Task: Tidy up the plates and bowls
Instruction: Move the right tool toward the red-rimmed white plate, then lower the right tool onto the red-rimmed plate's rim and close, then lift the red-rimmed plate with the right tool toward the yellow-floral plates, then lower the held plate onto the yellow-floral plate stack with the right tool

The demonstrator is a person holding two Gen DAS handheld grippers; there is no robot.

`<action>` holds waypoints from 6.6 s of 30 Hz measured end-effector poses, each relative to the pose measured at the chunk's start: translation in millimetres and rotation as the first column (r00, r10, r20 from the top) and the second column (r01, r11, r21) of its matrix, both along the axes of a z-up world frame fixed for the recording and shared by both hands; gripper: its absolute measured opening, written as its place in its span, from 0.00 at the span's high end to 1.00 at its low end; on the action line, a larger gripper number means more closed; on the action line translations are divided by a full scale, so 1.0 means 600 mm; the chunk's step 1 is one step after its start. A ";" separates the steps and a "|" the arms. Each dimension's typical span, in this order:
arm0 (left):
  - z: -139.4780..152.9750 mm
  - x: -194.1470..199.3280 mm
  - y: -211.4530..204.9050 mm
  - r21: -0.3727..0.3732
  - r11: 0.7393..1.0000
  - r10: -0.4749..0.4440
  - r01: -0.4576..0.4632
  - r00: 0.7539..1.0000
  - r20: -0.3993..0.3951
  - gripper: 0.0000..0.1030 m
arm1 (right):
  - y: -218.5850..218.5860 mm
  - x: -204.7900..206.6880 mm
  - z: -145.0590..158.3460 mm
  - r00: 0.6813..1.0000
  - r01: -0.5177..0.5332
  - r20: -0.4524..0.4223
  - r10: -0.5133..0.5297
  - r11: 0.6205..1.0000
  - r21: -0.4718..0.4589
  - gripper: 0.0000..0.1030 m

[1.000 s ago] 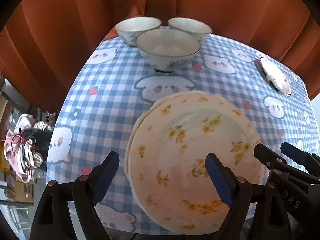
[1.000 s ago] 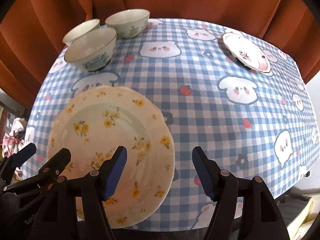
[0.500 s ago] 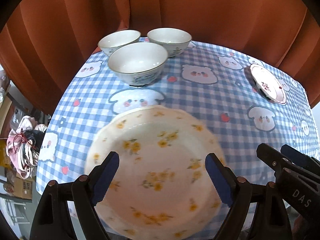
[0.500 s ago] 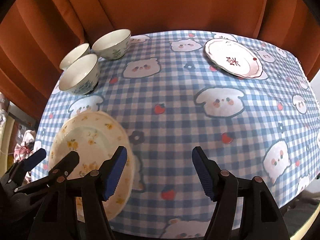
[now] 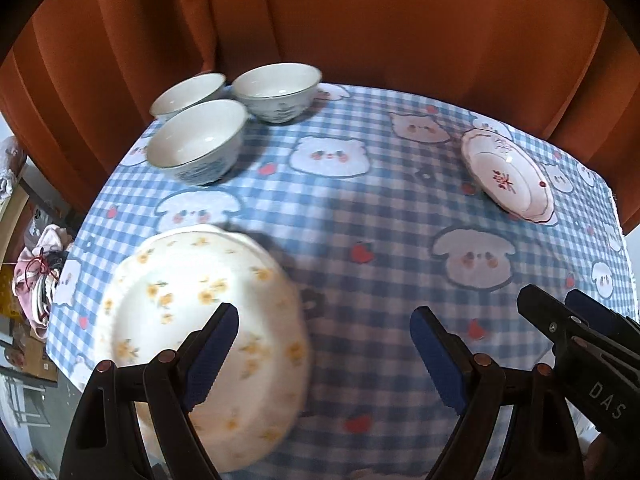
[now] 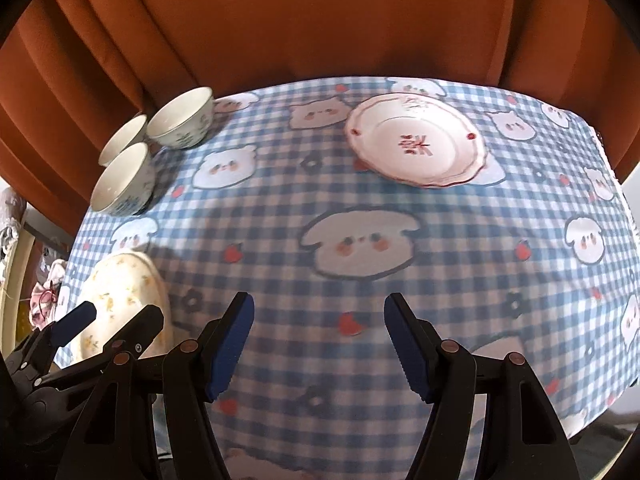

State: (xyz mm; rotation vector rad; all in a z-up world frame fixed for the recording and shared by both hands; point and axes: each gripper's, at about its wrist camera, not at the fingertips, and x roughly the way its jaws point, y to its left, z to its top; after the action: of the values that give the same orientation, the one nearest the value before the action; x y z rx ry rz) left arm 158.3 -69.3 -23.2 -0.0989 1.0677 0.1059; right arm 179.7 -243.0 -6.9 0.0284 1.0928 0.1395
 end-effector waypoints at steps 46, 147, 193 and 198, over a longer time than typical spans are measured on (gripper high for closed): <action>-0.096 0.376 -0.276 0.017 1.000 0.000 0.001 0.999 -0.042 0.34 | -0.269 0.383 -0.109 0.998 0.055 -0.015 -0.055 0.998 0.013 0.42; -0.002 0.004 -0.082 -0.033 0.991 -0.134 0.133 0.990 -0.043 0.45 | -0.052 0.008 -0.013 0.993 0.075 -0.085 -0.087 0.987 -0.139 0.57; -0.081 -0.033 0.259 -0.060 0.998 -0.033 0.025 0.990 -0.134 0.45 | 0.318 -0.022 -0.081 0.990 -0.062 -0.140 0.035 0.979 -0.196 0.57; -0.086 -0.031 0.262 -0.073 0.997 -0.024 0.014 0.990 -0.139 0.45 | 0.322 -0.020 -0.081 0.991 -0.068 -0.126 0.042 0.977 -0.203 0.57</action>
State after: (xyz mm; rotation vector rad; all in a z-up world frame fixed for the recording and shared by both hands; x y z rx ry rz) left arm 139.7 87.6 -74.9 -0.1479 1.2123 0.0573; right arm 167.8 -49.8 -55.6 -0.1830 1.2251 0.0737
